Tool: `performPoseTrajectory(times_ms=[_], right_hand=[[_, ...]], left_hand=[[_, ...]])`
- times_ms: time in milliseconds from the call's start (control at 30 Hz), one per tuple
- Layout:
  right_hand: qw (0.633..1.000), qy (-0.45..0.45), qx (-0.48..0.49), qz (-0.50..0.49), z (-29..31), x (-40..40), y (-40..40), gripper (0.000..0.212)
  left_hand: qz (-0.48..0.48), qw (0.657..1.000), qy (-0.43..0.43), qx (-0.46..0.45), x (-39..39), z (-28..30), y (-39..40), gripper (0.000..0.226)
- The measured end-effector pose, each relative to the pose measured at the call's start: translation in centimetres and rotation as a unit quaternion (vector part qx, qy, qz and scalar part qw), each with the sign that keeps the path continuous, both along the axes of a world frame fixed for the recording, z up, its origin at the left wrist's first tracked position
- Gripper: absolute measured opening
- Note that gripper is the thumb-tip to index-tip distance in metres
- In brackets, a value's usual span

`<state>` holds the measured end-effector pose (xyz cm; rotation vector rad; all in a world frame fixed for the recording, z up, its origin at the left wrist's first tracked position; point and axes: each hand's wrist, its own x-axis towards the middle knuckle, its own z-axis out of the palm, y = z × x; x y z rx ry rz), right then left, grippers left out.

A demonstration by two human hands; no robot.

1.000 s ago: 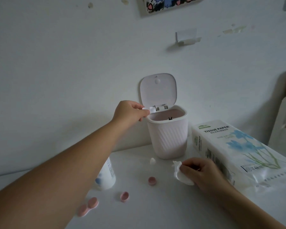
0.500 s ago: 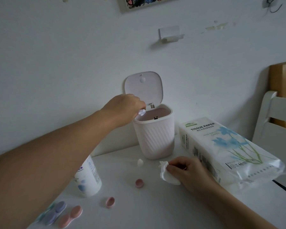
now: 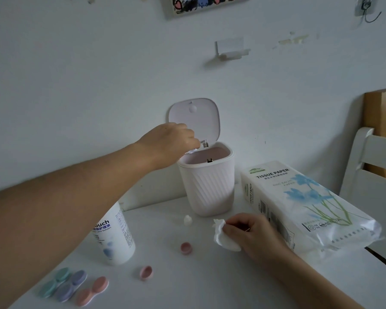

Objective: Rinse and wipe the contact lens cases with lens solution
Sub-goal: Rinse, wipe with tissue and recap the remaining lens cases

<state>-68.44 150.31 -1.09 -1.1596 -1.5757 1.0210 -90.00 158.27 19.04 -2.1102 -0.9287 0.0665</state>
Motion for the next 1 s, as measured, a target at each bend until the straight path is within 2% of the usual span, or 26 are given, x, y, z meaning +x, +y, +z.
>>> performPoseTrajectory(times_ms=[100,200,333,500,667,767,833,1000], right_hand=[[1.000,0.001,-0.004,0.006,0.0,0.0,0.0,0.015],[1.000,-0.006,-0.001,0.002,0.1,0.0,0.0,0.025],[1.000,-0.013,0.001,0.002,-0.2,0.1,0.1,0.008],[1.000,-0.026,-0.004,-0.001,-0.2,0.1,0.1,0.010],[1.000,-0.013,-0.010,0.001,-0.1,0.0,0.1,0.008],[1.000,-0.009,-0.010,0.003,-0.2,0.0,0.1,0.022],[1.000,-0.015,-0.009,0.003,-0.3,0.1,0.2,0.024],[1.000,-0.018,-0.007,0.002,-0.2,0.1,0.3,0.013]], left_hand=[[-0.028,0.998,0.051,0.002,0.2,-0.2,-0.2,0.038],[0.002,0.995,0.102,0.011,0.5,-0.2,-0.3,0.035],[0.017,0.992,0.127,0.010,0.9,-0.1,-0.4,0.034],[-0.012,0.995,0.092,0.030,1.3,0.9,-0.4,0.033],[0.010,0.993,0.115,0.016,1.7,0.6,-0.6,0.032],[0.016,0.993,0.114,0.005,1.7,0.2,-0.6,0.034],[0.021,0.994,0.103,0.002,1.6,0.1,-0.7,0.033],[0.026,0.997,0.076,-0.019,1.3,-0.4,-0.9,0.035]])
